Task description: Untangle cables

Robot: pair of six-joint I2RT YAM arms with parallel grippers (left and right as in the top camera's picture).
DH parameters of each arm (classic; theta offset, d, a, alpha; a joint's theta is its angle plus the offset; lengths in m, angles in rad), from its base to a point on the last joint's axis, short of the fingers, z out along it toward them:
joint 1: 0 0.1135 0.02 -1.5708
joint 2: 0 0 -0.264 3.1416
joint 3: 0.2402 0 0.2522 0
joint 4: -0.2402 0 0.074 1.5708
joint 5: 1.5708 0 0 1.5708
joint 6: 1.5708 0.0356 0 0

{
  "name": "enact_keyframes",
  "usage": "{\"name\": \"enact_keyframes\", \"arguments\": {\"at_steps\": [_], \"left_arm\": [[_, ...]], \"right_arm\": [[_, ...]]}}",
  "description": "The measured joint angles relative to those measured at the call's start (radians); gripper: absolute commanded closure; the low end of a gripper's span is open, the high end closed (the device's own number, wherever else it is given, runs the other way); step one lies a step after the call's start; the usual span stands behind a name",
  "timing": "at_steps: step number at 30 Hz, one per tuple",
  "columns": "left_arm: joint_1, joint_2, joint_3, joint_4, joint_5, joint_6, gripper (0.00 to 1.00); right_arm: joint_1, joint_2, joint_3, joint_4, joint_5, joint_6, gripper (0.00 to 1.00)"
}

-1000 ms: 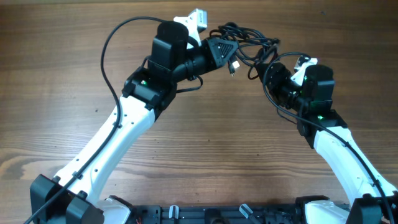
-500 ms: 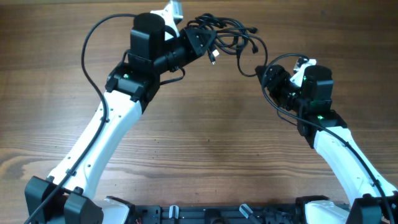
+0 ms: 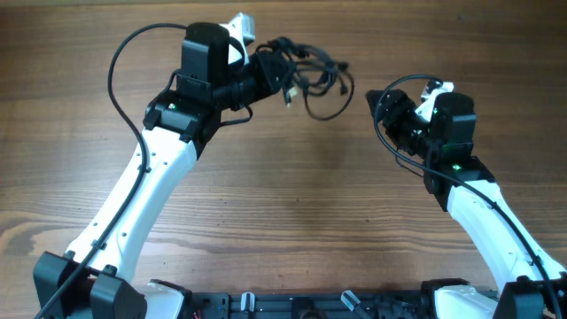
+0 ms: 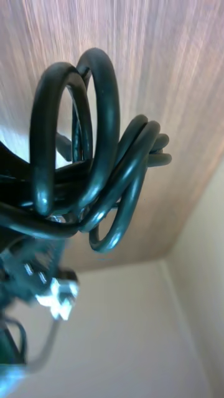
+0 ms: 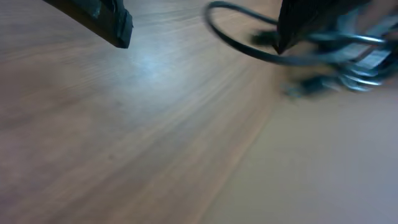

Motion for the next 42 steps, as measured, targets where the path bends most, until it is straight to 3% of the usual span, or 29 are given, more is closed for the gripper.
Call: {"name": "enact_keyframes", "arguments": {"at_steps": [6,16,21,28,33,42], "left_arm": [[0.0,0.0,0.0,-0.116,0.0,0.272,0.96],[0.0,0.0,0.0,-0.129,0.013,0.647,0.96],[0.0,0.0,0.0,-0.129,0.106,0.799,0.96],[0.0,0.0,0.0,-0.129,0.182,0.895,0.96],[-0.006,0.0,0.0,-0.132,0.212,0.929,0.96],[-0.049,0.0,0.0,-0.192,0.261,1.102,0.96]], "right_arm": [[0.0,0.0,0.0,0.074,-0.095,-0.039,0.2],[0.0,0.0,0.0,0.185,-0.383,-0.327,0.19],[0.0,0.0,0.0,0.188,-0.448,-0.429,0.18],[0.0,0.0,0.0,0.226,-0.484,-0.475,0.18],[0.0,0.0,0.0,0.23,-0.492,-0.521,0.23],[0.0,0.0,0.0,0.245,-0.493,-0.55,0.32]]}}
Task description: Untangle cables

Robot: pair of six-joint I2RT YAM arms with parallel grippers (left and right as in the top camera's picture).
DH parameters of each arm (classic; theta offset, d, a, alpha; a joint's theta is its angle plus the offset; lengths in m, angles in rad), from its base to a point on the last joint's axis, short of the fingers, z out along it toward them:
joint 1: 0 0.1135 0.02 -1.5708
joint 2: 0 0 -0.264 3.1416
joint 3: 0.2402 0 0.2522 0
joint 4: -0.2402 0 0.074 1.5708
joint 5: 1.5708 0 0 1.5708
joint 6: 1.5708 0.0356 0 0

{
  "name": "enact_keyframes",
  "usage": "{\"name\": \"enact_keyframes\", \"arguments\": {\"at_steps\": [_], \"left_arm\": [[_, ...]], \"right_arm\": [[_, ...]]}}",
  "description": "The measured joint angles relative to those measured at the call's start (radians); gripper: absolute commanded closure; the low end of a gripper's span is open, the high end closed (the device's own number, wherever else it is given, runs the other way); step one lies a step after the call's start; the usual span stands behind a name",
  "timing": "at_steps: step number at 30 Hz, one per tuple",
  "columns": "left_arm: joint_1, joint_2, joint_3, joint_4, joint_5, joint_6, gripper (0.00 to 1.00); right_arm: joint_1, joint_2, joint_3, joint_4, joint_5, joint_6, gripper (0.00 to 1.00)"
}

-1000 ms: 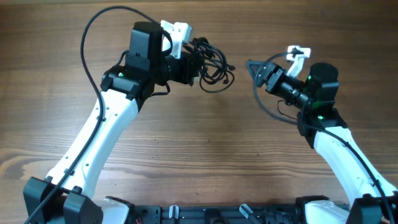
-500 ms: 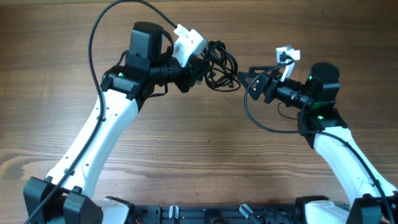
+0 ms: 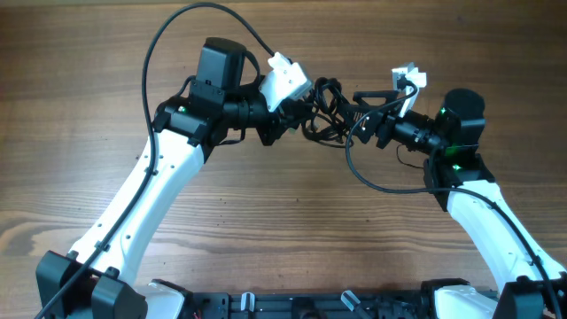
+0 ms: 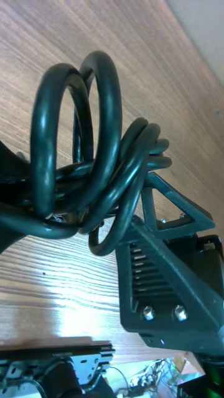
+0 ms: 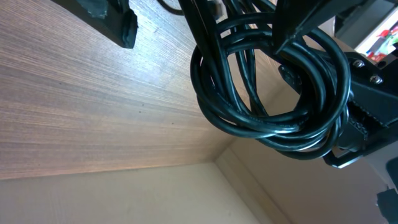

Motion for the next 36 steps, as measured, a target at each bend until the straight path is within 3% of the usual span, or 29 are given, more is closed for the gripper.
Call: {"name": "enact_keyframes", "arguments": {"at_steps": [7,8,10,12,13,19,22,23,24,25,36], "left_arm": [[0.0,0.0,0.0,0.023,0.06,0.071,0.96],[0.0,0.0,0.0,0.029,0.064,0.077,0.96],[0.0,0.0,0.0,0.041,0.074,0.092,0.96],[0.0,0.0,0.0,0.057,0.074,0.096,0.96],[0.0,0.0,0.0,0.061,0.074,0.099,0.96],[0.006,0.0,0.0,0.068,0.074,0.099,0.96],[0.006,0.0,0.0,0.068,0.06,0.099,0.86],[0.006,0.0,0.0,0.066,0.05,0.098,0.69],[0.006,0.0,0.0,0.064,0.039,0.091,0.18],[0.006,0.0,0.0,0.065,0.024,0.083,0.0],[0.006,0.0,0.0,0.034,-0.155,-0.098,0.0]], "right_arm": [[0.0,0.0,0.0,0.0,-0.023,0.0,0.34],[0.0,0.0,0.0,0.001,-0.061,0.0,0.46],[0.0,0.0,0.0,0.003,-0.076,-0.006,0.59],[0.0,0.0,0.0,0.007,-0.104,-0.004,0.89],[0.0,0.0,0.0,0.007,-0.111,-0.01,0.96],[-0.001,0.0,0.0,0.005,-0.135,-0.016,0.96],[-0.001,0.0,0.0,0.006,-0.13,-0.011,0.96],[0.0,0.0,0.0,0.006,-0.123,-0.005,0.96],[0.002,0.0,0.0,0.006,-0.115,0.004,0.96],[0.004,0.0,0.0,0.006,-0.103,0.012,0.96],[-0.002,0.0,0.0,0.027,-0.032,0.069,0.96]]}}
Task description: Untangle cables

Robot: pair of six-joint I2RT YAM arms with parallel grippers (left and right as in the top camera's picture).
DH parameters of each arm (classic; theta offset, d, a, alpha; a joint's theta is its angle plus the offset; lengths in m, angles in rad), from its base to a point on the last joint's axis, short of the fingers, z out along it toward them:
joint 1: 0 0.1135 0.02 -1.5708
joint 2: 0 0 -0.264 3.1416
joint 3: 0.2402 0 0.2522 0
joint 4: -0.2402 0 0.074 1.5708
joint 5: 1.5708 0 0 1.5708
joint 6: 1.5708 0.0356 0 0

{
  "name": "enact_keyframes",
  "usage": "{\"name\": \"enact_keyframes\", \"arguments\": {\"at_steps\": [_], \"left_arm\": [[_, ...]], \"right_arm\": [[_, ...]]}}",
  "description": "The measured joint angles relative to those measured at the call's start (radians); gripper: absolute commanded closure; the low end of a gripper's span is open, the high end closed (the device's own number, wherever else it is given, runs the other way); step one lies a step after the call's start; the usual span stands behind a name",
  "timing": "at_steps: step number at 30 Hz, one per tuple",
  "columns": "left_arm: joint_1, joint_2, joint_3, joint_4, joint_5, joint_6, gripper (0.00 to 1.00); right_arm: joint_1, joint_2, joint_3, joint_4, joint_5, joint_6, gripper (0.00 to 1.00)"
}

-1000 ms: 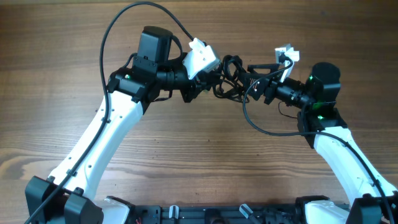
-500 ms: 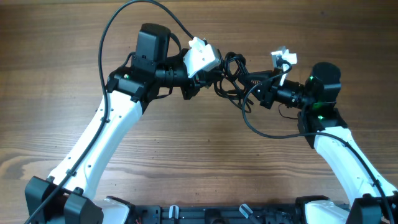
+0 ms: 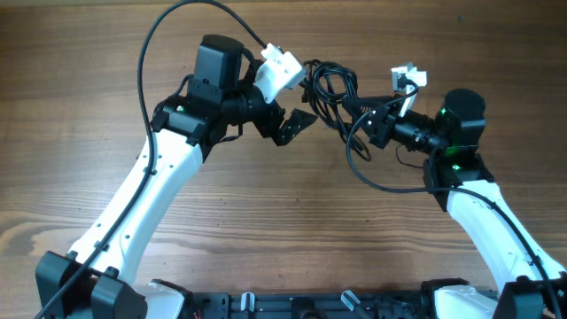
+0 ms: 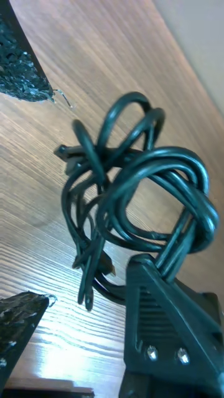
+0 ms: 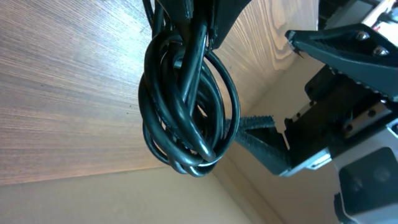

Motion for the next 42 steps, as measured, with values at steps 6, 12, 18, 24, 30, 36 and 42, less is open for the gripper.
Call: {"name": "enact_keyframes", "arguments": {"at_steps": [6,12,18,24,30,36,42], "left_arm": [[0.0,0.0,0.0,-0.03,-0.045,-0.038,0.0],[0.0,0.0,0.0,-0.031,-0.222,-0.174,0.0],[0.0,0.0,0.0,-0.031,-0.289,-0.253,0.0],[0.0,0.0,0.0,-0.031,-0.267,-0.304,0.0],[0.0,0.0,0.0,-0.035,-0.193,-0.435,0.0],[0.0,0.0,0.0,-0.035,-0.067,-0.506,0.0],[0.0,0.0,0.0,-0.034,0.03,-0.524,0.0]], "right_arm": [[-0.05,0.0,0.0,0.004,0.003,0.026,0.96],[-0.073,0.0,0.0,0.011,-0.01,0.034,0.96],[-0.073,0.0,0.0,0.011,-0.032,0.038,0.96],[-0.073,0.0,0.0,0.023,-0.036,0.054,0.96],[-0.073,0.0,0.0,0.15,-0.036,0.141,0.96],[-0.073,0.0,-0.001,0.253,-0.038,0.26,0.96],[-0.073,0.0,-0.001,0.337,-0.044,0.355,0.96]]}}
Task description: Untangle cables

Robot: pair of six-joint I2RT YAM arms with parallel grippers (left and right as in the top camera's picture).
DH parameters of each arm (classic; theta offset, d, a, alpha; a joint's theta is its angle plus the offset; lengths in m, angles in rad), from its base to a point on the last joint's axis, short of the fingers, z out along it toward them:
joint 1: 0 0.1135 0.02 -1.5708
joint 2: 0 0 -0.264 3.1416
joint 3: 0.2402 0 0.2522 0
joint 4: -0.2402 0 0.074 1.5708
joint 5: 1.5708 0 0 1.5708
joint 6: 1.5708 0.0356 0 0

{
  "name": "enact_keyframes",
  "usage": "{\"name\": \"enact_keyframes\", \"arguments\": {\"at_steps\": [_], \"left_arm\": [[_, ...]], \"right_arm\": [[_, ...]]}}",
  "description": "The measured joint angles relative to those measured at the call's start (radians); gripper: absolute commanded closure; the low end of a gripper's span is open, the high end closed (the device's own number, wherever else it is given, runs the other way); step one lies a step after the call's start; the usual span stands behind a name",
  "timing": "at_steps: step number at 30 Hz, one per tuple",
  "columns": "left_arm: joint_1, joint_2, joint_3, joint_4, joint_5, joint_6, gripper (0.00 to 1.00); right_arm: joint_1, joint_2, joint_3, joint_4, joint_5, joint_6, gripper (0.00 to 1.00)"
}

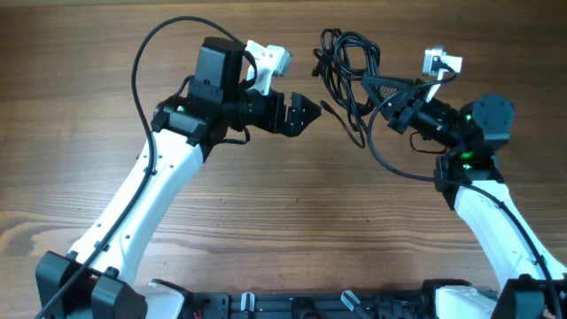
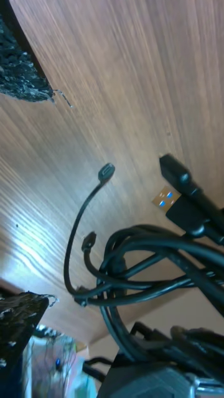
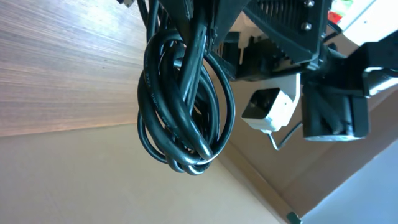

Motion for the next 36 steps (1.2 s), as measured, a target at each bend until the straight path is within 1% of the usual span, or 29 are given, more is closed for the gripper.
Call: {"name": "enact_keyframes", "arguments": {"at_steps": [4,9,11,15,18,23,31,33,36], "left_arm": [[-0.004,0.0,0.0,0.001,0.029,0.0,0.0],[-0.015,0.0,0.0,0.024,0.039,0.001,0.0],[-0.018,0.0,0.0,0.034,0.023,0.001,0.0],[-0.011,0.0,0.0,0.039,-0.053,0.0,0.0],[0.013,0.0,0.0,0.042,-0.101,0.0,0.0],[0.043,0.0,0.0,0.055,-0.128,0.001,0.0],[0.047,0.0,0.0,0.034,-0.131,0.05,0.0],[0.047,0.0,0.0,0.027,-0.131,0.065,0.03],[0.047,0.0,0.0,0.022,-0.13,0.08,0.04]], "right_arm": [[0.0,0.0,0.0,0.009,-0.003,0.032,0.96],[0.0,0.0,0.0,0.01,-0.023,0.032,0.96],[0.0,0.0,0.0,0.011,-0.046,0.024,0.96],[0.0,0.0,0.0,0.011,-0.101,-0.014,0.96],[0.0,0.0,0.0,0.012,-0.154,-0.075,0.96],[0.0,0.0,0.0,0.013,-0.21,-0.186,0.96],[0.0,0.0,0.0,0.013,-0.281,-0.464,0.96],[0.0,0.0,0.0,0.013,-0.285,-0.541,0.96],[0.0,0.0,0.0,0.013,-0.288,-0.598,0.96]]}}
